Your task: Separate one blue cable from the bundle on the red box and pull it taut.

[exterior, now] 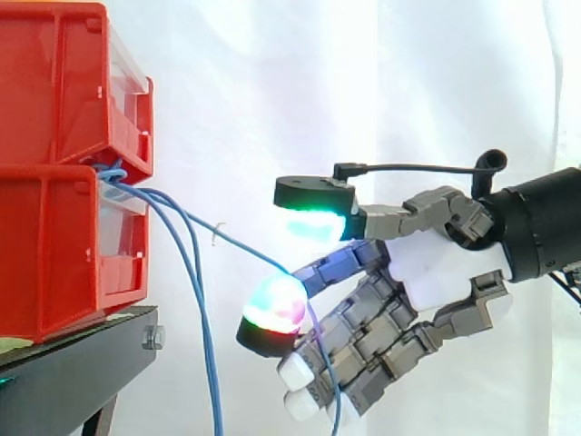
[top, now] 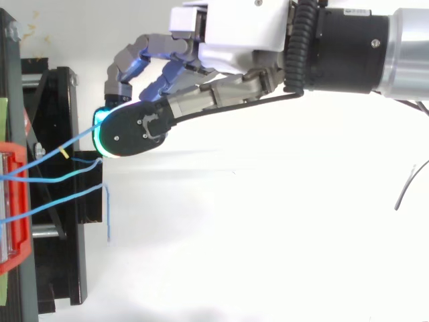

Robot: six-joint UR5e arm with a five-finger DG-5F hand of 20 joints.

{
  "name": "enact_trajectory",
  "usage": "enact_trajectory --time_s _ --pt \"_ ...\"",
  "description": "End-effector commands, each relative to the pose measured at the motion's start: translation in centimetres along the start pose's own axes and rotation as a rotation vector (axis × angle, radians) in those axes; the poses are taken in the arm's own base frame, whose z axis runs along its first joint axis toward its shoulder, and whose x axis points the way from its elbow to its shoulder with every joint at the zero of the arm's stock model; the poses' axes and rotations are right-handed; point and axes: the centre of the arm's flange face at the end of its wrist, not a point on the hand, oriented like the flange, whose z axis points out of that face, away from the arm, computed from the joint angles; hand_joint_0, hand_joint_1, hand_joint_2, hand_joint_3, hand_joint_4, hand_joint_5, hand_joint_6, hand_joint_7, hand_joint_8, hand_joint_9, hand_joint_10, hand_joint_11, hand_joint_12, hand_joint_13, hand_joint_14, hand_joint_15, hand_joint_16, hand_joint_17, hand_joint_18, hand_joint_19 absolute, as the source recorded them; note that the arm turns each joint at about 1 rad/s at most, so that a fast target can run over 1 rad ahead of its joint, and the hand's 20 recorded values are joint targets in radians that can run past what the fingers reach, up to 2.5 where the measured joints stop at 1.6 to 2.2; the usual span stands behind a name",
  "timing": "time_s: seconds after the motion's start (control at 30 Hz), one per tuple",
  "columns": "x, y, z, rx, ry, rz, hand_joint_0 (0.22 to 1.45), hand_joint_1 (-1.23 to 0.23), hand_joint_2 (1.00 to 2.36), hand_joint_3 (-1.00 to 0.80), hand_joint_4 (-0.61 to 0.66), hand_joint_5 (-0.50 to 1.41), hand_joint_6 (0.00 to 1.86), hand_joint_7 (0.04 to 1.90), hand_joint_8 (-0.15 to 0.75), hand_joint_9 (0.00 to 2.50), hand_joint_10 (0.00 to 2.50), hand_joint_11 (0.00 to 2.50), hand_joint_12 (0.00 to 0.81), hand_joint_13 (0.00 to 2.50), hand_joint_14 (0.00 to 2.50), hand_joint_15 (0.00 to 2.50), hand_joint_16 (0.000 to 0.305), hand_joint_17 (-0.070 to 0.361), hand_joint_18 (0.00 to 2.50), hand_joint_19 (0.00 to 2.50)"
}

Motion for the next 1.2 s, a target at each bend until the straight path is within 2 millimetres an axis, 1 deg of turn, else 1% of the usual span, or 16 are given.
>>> enact_trajectory --time_s 0.0,0.27,0.37,0.5,0.67,0.77,0.87,0.9,0.93,1.07,1.17 --pt "0.0 0.3 0.0 -0.005 0.000 0.002 0.55 -0.55 1.00 -0.48 0.14 -0.14 0.84 0.83 0.258 0.78 0.01 0.33 0.355 0.51 0.02 0.38 0.042 0.095 0.51 0.39" --pt "-0.5 1.2 -0.8 0.046 -0.005 0.000 0.54 -0.53 1.00 -0.50 0.15 -0.14 0.84 0.83 0.261 0.77 0.01 0.34 0.356 0.51 0.02 0.38 0.043 0.096 0.51 0.39" --pt "-0.7 0.9 -1.2 0.077 -0.007 0.013 0.53 -0.52 1.00 -0.50 0.15 -0.14 0.84 0.82 0.264 0.78 0.01 0.34 0.359 0.51 0.02 0.38 0.043 0.097 0.51 0.39" --pt "-1.0 0.8 -1.1 0.074 -0.008 0.029 0.53 -0.52 1.00 -0.50 0.15 -0.14 0.84 0.83 0.266 0.78 0.01 0.33 0.359 0.51 0.02 0.38 0.043 0.097 0.52 0.39" --pt "-1.1 0.7 -0.7 0.045 -0.015 0.035 0.53 -0.51 1.00 -0.50 0.15 -0.14 0.84 0.83 0.267 0.78 0.01 0.33 0.360 0.51 0.02 0.38 0.043 0.097 0.52 0.39" --pt "-0.9 0.0 0.5 0.010 -0.011 0.040 0.53 -0.51 1.00 -0.50 0.15 -0.14 0.84 0.83 0.265 0.78 0.01 0.33 0.360 0.51 0.02 0.38 0.043 0.097 0.52 0.39" --pt "-0.9 0.1 0.6 0.005 -0.010 0.039 0.54 -0.52 1.00 -0.50 0.15 -0.14 0.84 0.83 0.263 0.77 0.01 0.32 0.359 0.51 0.02 0.38 0.043 0.097 0.52 0.39" --pt "-1.0 0.1 0.6 0.004 -0.010 0.040 0.55 -0.54 1.00 -0.47 0.14 -0.13 0.84 0.83 0.260 0.77 0.01 0.33 0.356 0.51 0.02 0.37 0.042 0.095 0.51 0.39" --pt "-1.2 0.8 0.5 -0.005 -0.012 0.040 0.55 -0.55 1.00 -0.47 0.14 -0.13 0.84 0.84 0.259 0.77 0.01 0.33 0.354 0.51 0.02 0.37 0.042 0.095 0.51 0.40" --pt "-1.4 2.0 0.1 0.003 -0.011 0.029 0.57 -0.58 1.00 -0.43 0.13 -0.13 0.85 0.85 0.258 0.77 0.01 0.33 0.350 0.51 0.02 0.38 0.042 0.093 0.52 0.39" --pt "-1.4 2.4 0.0 -0.005 -0.013 0.028 0.57 -0.58 1.01 -0.43 0.13 -0.13 0.85 0.85 0.257 0.77 0.01 0.34 0.351 0.51 0.01 0.37 0.041 0.093 0.52 0.39"
